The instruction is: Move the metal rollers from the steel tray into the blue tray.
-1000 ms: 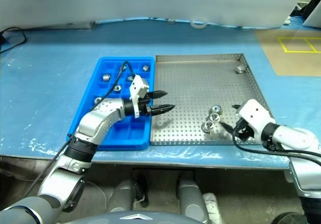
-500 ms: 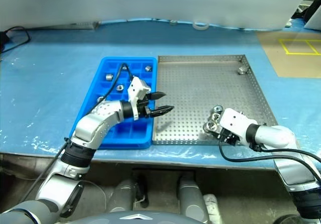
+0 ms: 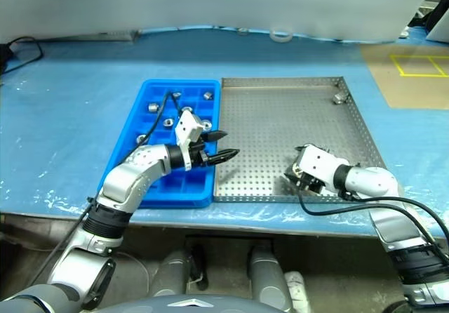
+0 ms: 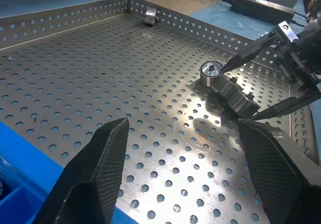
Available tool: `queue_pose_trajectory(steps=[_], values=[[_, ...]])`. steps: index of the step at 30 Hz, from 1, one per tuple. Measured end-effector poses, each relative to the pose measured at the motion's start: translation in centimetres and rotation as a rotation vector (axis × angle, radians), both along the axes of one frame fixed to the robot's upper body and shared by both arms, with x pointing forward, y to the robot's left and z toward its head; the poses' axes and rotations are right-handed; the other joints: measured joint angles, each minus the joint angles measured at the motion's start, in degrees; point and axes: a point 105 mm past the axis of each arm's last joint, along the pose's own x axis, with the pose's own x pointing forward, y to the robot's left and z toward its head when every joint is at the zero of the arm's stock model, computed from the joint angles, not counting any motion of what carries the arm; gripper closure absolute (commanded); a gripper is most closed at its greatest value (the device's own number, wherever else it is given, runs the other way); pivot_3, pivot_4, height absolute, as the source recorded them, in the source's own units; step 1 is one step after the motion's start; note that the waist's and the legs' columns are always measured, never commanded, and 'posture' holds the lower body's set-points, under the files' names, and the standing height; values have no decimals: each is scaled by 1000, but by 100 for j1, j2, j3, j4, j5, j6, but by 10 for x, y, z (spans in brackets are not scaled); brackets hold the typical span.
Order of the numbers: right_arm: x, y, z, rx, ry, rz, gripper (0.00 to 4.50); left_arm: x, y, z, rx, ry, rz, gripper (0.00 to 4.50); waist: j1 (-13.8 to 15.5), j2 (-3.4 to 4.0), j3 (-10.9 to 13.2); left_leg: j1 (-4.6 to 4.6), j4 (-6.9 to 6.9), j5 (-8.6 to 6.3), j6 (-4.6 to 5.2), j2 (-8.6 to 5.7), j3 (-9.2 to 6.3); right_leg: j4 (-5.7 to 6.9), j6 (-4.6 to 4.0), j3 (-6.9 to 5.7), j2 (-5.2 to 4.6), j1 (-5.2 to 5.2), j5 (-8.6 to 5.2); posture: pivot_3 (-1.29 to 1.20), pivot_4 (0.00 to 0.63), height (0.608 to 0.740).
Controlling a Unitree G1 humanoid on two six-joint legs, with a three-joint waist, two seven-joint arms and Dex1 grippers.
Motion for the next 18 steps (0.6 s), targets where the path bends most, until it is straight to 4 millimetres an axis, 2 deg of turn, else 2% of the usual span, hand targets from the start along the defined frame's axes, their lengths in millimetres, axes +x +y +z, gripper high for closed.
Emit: queue_pose_trajectory(steps=[3, 7, 9, 11, 14, 16, 18], values=[[14, 6, 6, 41, -56, -26, 671, 0, -2, 0, -5, 1, 4, 848, 0, 3, 0, -1, 0, 0, 0, -1, 1, 3, 0, -3, -3, -2, 0, -225, 150, 740], [15, 4, 11, 35, -69, -19, 671, 0, -2, 0, -6, 1, 4, 848, 77, 5, 0, -7, -1, 0, 5, -1, 0, -2, 0, -12, -6, -1, 0, -220, 150, 740], [13, -1, 21, 37, -66, -9, 671, 0, -1, 0, -4, 1, 6, 848, 107, 9, 2, -11, -1, -2, 12, -3, 1, -3, 0, -13, -12, -2, 0, -220, 150, 740], [12, -8, 42, 74, -79, -22, 671, 1, 0, 0, -4, 1, 10, 848, 107, 9, 2, -10, 0, -4, 14, -7, 1, -3, 0, -14, -16, 0, 0, -220, 150, 740], [8, -30, 59, 16, -95, -50, 671, 1, -1, 0, -5, 2, 12, 848, 115, 9, 2, 0, 1, -7, 8, -3, 2, -9, 0, -37, -25, 19, -1, -222, 150, 740], [2, -47, 51, -55, -66, -70, 671, 1, 0, 0, -5, 2, 15, 848, 131, 9, 2, 3, 0, -12, -2, 2, 3, -14, 1, -60, -35, 32, -2, -222, 150, 740], [-6, -58, 35, -99, -5, -85, 671, 1, 1, 0, -2, 2, 18, 848, 128, 10, 3, 0, 0, -12, -2, 4, 7, -16, 2, -64, -38, 31, -2, -222, 150, 740]])
